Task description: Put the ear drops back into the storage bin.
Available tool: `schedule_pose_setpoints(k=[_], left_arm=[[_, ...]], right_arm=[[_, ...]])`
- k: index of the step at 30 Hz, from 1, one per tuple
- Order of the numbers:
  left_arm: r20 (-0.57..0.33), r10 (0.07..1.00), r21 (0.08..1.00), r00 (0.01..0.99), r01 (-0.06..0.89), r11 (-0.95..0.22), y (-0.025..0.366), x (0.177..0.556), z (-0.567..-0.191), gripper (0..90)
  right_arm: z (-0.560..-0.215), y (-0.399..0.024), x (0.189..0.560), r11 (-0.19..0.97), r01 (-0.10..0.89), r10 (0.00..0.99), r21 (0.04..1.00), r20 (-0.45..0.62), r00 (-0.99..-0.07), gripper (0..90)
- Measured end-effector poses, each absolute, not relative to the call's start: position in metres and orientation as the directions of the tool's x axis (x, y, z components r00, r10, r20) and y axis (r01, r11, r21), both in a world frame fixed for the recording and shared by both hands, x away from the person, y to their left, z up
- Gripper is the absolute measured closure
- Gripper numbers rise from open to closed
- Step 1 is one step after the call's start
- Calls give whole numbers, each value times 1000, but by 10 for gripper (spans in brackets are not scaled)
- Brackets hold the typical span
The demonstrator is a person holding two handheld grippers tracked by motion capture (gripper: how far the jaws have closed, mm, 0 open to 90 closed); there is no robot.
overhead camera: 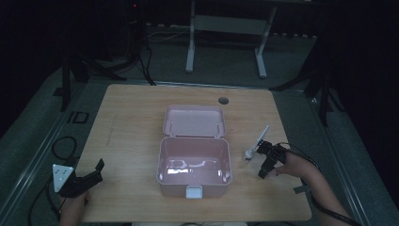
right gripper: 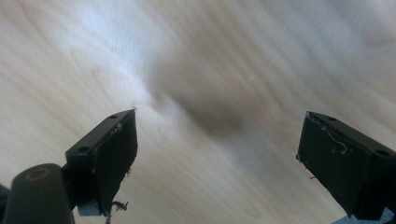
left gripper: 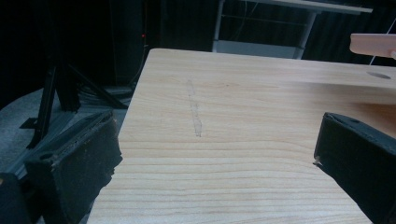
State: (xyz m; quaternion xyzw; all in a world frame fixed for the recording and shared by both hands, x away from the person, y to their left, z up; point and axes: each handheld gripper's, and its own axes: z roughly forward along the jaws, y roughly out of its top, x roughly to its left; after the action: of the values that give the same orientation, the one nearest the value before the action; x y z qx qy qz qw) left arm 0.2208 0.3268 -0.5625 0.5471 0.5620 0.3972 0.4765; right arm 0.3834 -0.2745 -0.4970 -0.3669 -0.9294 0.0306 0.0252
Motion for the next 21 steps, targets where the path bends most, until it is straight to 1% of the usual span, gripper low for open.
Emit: schedule_pose_setpoints(k=[7, 14, 19, 20, 21], left_arm=[[-101, 993, 968, 54, 237, 86, 327, 221, -563, 5], [-101, 993, 968, 55, 237, 85, 327, 221, -562, 5], [-100, 994, 968, 55, 237, 84, 327, 221, -562, 5], [-100, 993, 968, 55, 237, 84, 327, 221, -562, 5], [-100, 993, 968, 55, 238, 84, 327, 221, -562, 5]], right_arm=[[-496, -262, 397, 745, 665, 667, -55, 53, -743, 135], [-495, -251, 411, 751, 659, 660, -46, 50, -749, 141], [-496, -241, 418, 760, 649, 650, -40, 48, -758, 183], [-497, -239, 419, 760, 648, 649, -44, 45, -759, 213], [-497, -237, 420, 763, 645, 646, -43, 44, -762, 219]])
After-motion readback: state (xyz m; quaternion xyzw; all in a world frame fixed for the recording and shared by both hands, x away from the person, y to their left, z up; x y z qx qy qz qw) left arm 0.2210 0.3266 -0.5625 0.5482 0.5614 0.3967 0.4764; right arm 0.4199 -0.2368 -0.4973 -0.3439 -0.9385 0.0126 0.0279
